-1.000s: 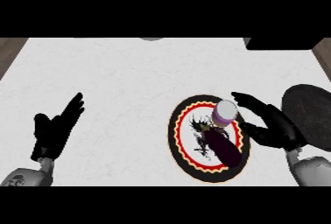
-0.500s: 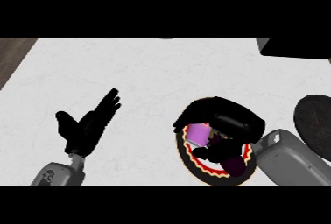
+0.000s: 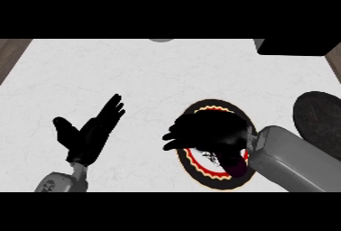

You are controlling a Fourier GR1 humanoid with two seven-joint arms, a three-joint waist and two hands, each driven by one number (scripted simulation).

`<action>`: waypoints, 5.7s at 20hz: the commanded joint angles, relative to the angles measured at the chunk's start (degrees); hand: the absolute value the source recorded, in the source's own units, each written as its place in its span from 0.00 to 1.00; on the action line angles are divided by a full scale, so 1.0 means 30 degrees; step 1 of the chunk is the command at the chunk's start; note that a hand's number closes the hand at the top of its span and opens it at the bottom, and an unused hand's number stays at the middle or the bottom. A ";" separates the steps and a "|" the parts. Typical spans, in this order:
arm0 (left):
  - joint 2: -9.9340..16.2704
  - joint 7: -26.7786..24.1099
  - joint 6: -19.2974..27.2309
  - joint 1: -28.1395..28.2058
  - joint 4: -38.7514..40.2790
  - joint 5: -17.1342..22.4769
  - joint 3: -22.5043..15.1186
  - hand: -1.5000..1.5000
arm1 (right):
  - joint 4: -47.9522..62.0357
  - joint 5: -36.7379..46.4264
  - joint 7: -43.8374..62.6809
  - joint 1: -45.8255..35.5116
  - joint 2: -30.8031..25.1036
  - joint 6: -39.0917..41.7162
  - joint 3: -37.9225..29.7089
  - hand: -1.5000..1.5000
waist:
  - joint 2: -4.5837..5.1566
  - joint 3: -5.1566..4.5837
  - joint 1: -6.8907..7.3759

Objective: Pick the eggplant from the plate and place it in the pan

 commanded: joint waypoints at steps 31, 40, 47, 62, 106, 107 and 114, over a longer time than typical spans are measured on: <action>-0.0620 0.0964 -0.0620 0.0254 -0.0649 -0.0337 0.1344 0.50 | -0.3013 1.4812 1.1119 0.0522 0.1038 1.0159 0.8975 0.00 | 0.0127 0.0048 -0.0474; -0.1219 0.0601 -0.0808 0.0451 -0.0472 -0.1114 0.1632 0.50 | -0.2250 1.6703 0.8413 0.1368 -0.0387 0.7822 0.7617 0.00 | 0.0127 0.0048 -0.0552; -0.1924 -0.0036 -0.1155 0.1040 -0.0267 -0.1804 0.1185 0.50 | 0.1437 1.8540 0.7016 0.1573 0.1717 0.5956 0.6725 1.00 | 0.0143 0.0049 -0.0468; -0.1514 0.0504 -0.0731 0.1739 -0.0878 -0.1543 0.2651 0.50 | 0.1097 1.5883 0.9622 0.6412 0.2670 0.1847 -0.0598 1.00 | 0.0004 0.0235 -0.2787; -0.2531 0.1880 -0.1423 0.0049 -0.1305 -0.2374 0.1949 0.50 | 0.6069 0.2888 0.5045 0.9547 0.3643 -1.8068 -2.2483 1.00 | 0.0245 0.0092 -0.0337; -0.2224 0.3013 -0.1451 0.0431 -0.2805 -0.1847 0.2112 0.50 | 0.6968 0.2167 0.4234 0.9012 0.3216 -1.8061 -2.2933 1.00 | 0.0197 0.0091 -0.0283; -0.2112 0.1108 -0.2419 0.0623 -0.0787 -0.2336 0.2343 0.50 | 1.5883 -0.0572 -0.1877 0.5093 0.0606 -1.8555 -2.5428 1.00 | 0.0273 0.0096 -0.0190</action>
